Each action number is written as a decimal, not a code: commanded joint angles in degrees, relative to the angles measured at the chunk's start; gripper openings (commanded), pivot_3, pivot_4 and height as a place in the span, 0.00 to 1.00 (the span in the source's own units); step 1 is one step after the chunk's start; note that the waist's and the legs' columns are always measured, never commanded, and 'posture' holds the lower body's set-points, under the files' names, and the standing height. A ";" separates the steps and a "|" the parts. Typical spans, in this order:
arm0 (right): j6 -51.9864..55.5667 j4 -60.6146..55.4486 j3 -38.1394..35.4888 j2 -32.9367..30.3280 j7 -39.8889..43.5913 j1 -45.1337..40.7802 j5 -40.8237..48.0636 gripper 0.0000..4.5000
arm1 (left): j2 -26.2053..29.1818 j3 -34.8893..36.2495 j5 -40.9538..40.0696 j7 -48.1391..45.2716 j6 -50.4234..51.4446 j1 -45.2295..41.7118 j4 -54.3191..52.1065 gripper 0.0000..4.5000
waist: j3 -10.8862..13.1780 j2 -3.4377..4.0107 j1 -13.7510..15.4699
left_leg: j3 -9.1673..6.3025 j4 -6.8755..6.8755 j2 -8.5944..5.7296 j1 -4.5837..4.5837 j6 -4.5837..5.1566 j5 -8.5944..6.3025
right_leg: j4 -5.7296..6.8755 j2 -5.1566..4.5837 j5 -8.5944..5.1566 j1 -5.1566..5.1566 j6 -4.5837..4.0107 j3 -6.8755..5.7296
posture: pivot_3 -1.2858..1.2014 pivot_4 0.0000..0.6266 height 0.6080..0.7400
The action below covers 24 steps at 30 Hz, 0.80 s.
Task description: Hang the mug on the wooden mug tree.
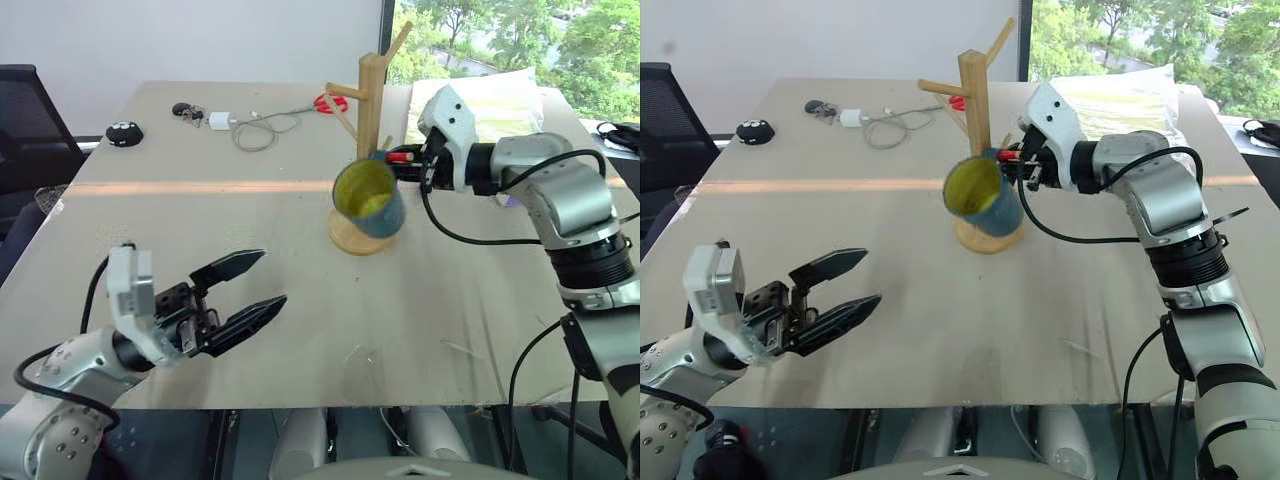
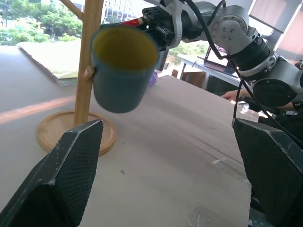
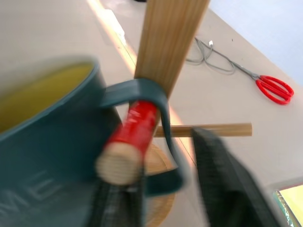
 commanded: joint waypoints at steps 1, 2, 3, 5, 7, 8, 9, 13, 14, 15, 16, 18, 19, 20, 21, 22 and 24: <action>0.84 -6.35 -3.42 -2.31 1.18 1.93 1.72 0.63 | 0.17 2.75 -2.04 -0.11 -1.35 -0.09 -1.76 1.00 | 0.00 0.00 -0.02 | 0.00 -0.01 0.00 0.00 0.00 0.00 | 0.00 0.00 0.00 0.00 0.00 0.00 | 0.52 0.24 1.00; 1.64 -8.06 -4.70 -2.82 1.18 3.11 2.78 0.63 | 0.32 2.90 -2.47 0.30 -1.10 -0.56 -1.68 1.00 | 0.00 0.00 0.06 | -0.02 -0.02 0.00 0.00 0.00 0.00 | 0.00 0.00 0.00 0.00 0.00 -0.02 | 0.52 0.24 1.00; 2.03 -9.73 -6.02 -3.57 1.14 4.41 3.61 0.63 | 0.55 2.78 -2.69 0.62 -0.81 -1.19 -1.48 1.00 | 0.00 0.00 0.12 | -0.06 -0.02 0.01 -0.01 0.00 0.00 | 0.00 -0.01 0.00 0.00 0.00 -0.06 | 0.52 0.24 1.00; 2.10 -12.98 -8.29 -4.73 1.49 6.85 5.34 0.63 | 0.97 2.32 -2.60 0.72 -0.53 -2.07 -0.98 1.00 | 0.00 0.00 0.15 | -0.08 -0.03 0.00 -0.02 0.01 -0.01 | 0.00 -0.03 0.00 0.00 0.00 -0.08 | 0.52 0.24 1.00; 3.44 -16.31 -11.72 -5.87 1.46 9.68 8.13 0.63 | 1.47 1.47 -2.85 1.79 0.42 -3.53 -0.33 1.00 | 0.00 0.00 0.06 | -0.06 -0.03 0.00 -0.01 0.10 -0.06 | 0.00 -0.03 0.00 0.01 0.00 -0.06 | 0.52 0.24 1.00; 3.88 -17.78 -13.25 -6.80 1.63 11.40 9.15 0.63 | 1.96 0.87 -2.57 2.32 1.06 -4.27 -0.09 1.00 | 0.00 0.00 0.06 | -0.05 -0.03 0.00 0.00 0.10 -0.06 | 0.01 -0.02 0.00 0.01 0.01 -0.05 | 0.52 0.24 1.00; 4.22 -19.06 -14.46 -7.66 1.57 13.05 9.84 0.63 | 2.47 0.30 -2.27 2.74 1.82 -4.84 0.33 1.00 | -0.01 -0.01 0.04 | -0.06 -0.03 0.00 0.00 0.10 -0.06 | 0.01 -0.01 0.00 0.01 0.01 -0.06 | 0.52 0.24 1.00; 5.14 -23.90 -20.40 -10.15 -0.55 20.03 11.84 0.63 | 4.61 -1.80 0.61 3.72 3.78 -5.98 2.20 1.00 | -0.01 -0.02 0.04 | -0.04 -0.02 0.01 0.05 0.16 -0.10 | 0.02 0.01 0.00 0.03 0.01 -0.02 | 0.52 0.24 1.00; 4.83 -25.52 -22.15 -11.01 -0.61 22.68 12.27 0.63 | 5.04 -2.48 2.20 3.90 3.74 -6.26 2.85 1.00 | -0.01 -0.02 0.03 | -0.04 -0.03 0.01 0.05 0.17 -0.10 | 0.02 0.02 0.00 0.03 0.01 -0.02 | 0.52 0.24 1.00; 4.49 -27.55 -24.54 -12.06 -0.45 26.63 12.62 0.63 | 5.62 -3.48 4.53 4.21 3.61 -6.37 3.49 1.00 | 0.00 -0.01 0.05 | -0.03 -0.03 0.01 0.05 0.16 -0.10 | 0.02 0.03 0.00 0.03 0.01 -0.01 | 0.52 0.24 1.00; 4.38 -28.99 -25.99 -12.67 -0.56 29.24 12.93 0.63 | 5.98 -4.05 6.11 4.29 3.44 -6.44 4.06 1.00 | -0.01 -0.03 0.22 | -0.03 -0.03 0.01 0.04 0.16 -0.10 | 0.02 0.04 0.00 0.03 0.01 -0.02 | 0.52 0.24 1.00; 4.83 -32.11 -30.72 -12.78 -1.56 36.41 13.97 0.63 | 7.06 -5.64 10.04 4.38 3.30 -6.09 5.43 1.00 | -0.03 -0.05 0.47 | -0.09 -0.05 0.01 0.04 0.16 -0.10 | 0.00 0.05 -0.01 0.05 0.02 -0.06 | 0.52 0.24 1.00; 5.09 -33.09 -31.84 -12.70 -2.31 38.27 14.45 0.63 | 7.28 -5.85 11.06 4.13 3.20 -6.01 6.03 1.00 | -0.03 -0.06 0.51 | -0.07 -0.09 0.01 0.03 0.16 -0.10 | -0.02 0.04 -0.01 0.04 0.02 -0.04 | 0.52 0.24 1.00; 4.20 -34.09 -32.90 -12.96 -2.45 41.30 13.92 0.63 | 7.54 -6.09 11.41 3.88 3.51 -5.99 6.70 1.00 | 0.00 -0.01 0.41 | -0.06 -0.09 0.01 0.07 0.16 -0.10 | -0.03 0.05 -0.01 0.05 0.03 -0.03 | 0.52 0.24 1.00; 2.98 -35.38 -33.97 -13.26 -2.08 45.30 13.10 0.63 | 7.52 -6.29 12.12 3.25 3.05 -5.90 7.42 1.00 | 0.00 -0.02 0.34 | 0.02 -0.09 0.01 0.07 0.16 -0.10 | -0.02 0.04 -0.01 0.03 0.03 0.03 | 0.52 0.24 1.00; 2.20 -36.88 -35.33 -12.81 -2.30 49.87 12.41 0.63 | 7.56 -6.46 12.88 2.83 2.81 -5.60 8.12 1.00 | -0.02 -0.06 0.42 | 0.02 -0.09 0.01 0.05 0.16 -0.10 | -0.02 0.05 -0.02 0.01 0.03 0.04 | 0.52 0.24 1.00; 1.14 -39.28 -37.06 -11.68 -2.56 57.10 12.36 0.63 | 7.39 -6.48 13.57 2.19 2.86 -5.14 9.20 1.00 | -0.04 -0.08 0.57 | -0.03 -0.09 0.03 0.09 0.16 -0.10 | -0.02 0.06 -0.02 0.04 0.03 0.00 | 0.52 0.24 1.00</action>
